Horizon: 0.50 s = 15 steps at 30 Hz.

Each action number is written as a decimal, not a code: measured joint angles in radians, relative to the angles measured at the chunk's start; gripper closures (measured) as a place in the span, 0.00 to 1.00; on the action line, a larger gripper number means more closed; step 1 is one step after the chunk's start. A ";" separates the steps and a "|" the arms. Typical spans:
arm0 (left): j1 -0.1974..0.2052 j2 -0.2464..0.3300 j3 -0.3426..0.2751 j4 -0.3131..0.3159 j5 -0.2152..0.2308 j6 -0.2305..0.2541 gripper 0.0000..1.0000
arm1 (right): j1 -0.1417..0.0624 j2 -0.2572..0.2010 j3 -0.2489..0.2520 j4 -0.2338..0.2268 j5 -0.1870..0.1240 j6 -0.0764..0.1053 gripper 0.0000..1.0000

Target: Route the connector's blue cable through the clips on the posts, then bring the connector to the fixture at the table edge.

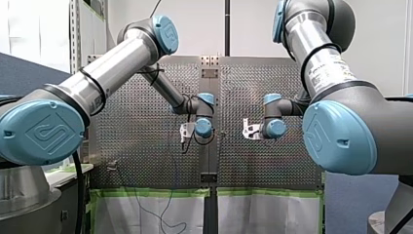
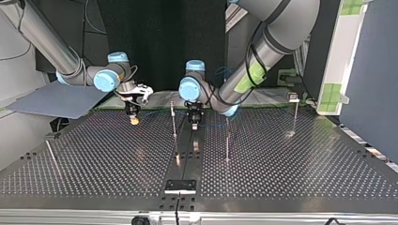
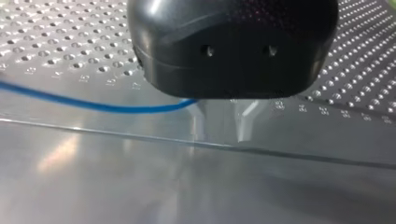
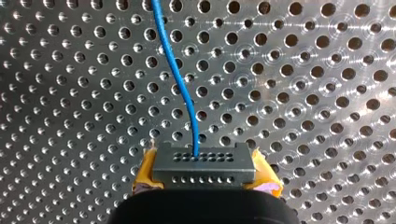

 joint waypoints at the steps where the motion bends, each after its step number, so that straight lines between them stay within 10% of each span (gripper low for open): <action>1: -0.002 0.000 0.000 0.000 -0.001 0.002 0.16 | 0.000 0.000 0.000 0.000 -0.001 0.000 1.00; 3: -0.009 0.000 0.000 -0.003 -0.003 0.010 0.00 | 0.001 0.000 0.000 0.000 -0.003 0.000 1.00; 15: -0.046 0.004 -0.004 -0.090 -0.077 0.026 0.00 | 0.002 0.000 -0.001 0.008 -0.006 -0.001 1.00</action>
